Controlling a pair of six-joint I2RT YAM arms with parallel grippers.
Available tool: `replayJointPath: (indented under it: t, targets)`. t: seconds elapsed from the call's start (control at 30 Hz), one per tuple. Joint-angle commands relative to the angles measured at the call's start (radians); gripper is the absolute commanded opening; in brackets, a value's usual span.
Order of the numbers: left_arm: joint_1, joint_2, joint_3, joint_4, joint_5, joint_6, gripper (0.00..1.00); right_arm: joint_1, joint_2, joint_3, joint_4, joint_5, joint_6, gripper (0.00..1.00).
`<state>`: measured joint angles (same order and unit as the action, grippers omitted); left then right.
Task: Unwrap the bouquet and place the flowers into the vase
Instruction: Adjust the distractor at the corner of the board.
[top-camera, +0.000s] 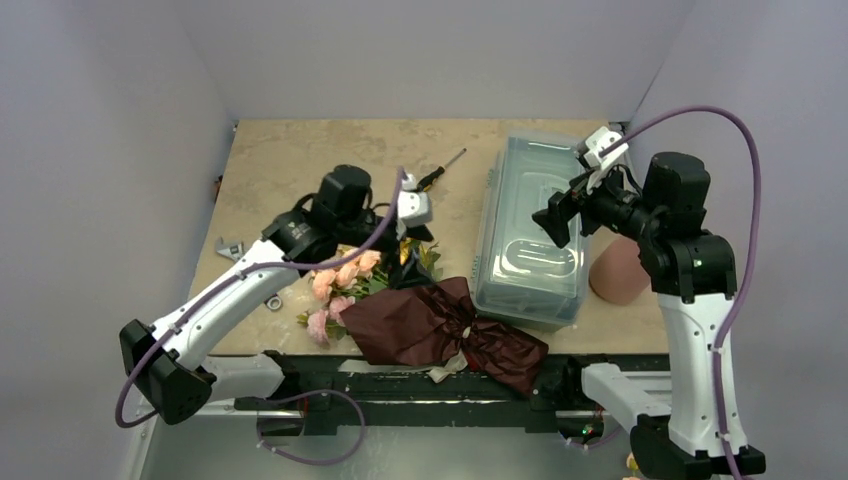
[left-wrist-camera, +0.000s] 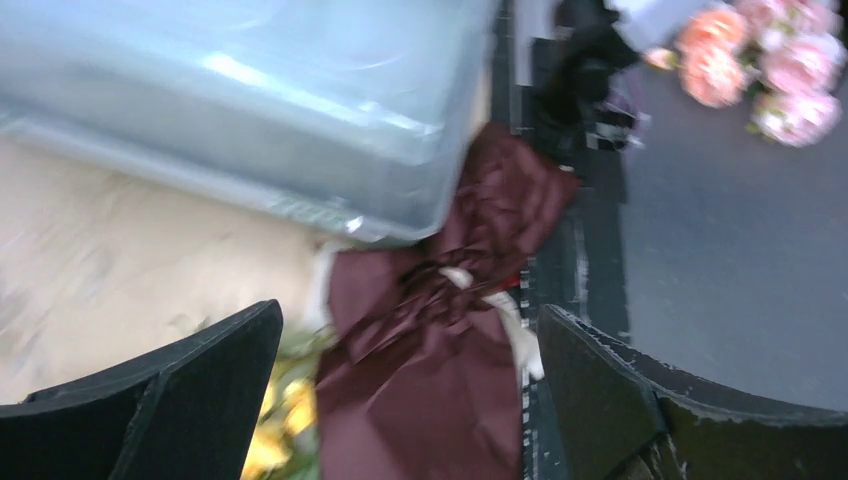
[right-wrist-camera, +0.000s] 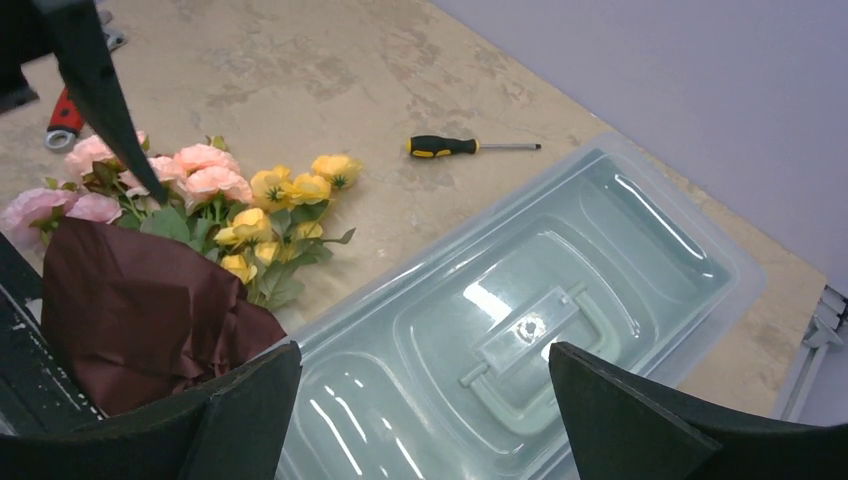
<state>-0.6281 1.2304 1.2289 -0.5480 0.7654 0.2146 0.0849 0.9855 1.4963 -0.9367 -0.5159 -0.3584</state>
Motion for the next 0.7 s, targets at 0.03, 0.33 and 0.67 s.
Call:
replayJointPath:
  t: [0.03, 0.33, 0.67]
  targets:
    - [-0.249, 0.001, -0.076, 0.237, 0.009, -0.029, 1.0, 0.001, -0.037, -0.038, 0.027, 0.005, 0.068, 0.98]
    - [-0.598, 0.065, -0.123, 0.262, -0.085, 0.206, 1.0, -0.007, -0.06, -0.055, 0.036, 0.051, 0.069, 0.98]
    - [-0.63, 0.214, -0.23, 0.664, -0.202, 0.051, 1.0, -0.044, -0.103, -0.1, 0.036, 0.041, 0.088, 0.98]
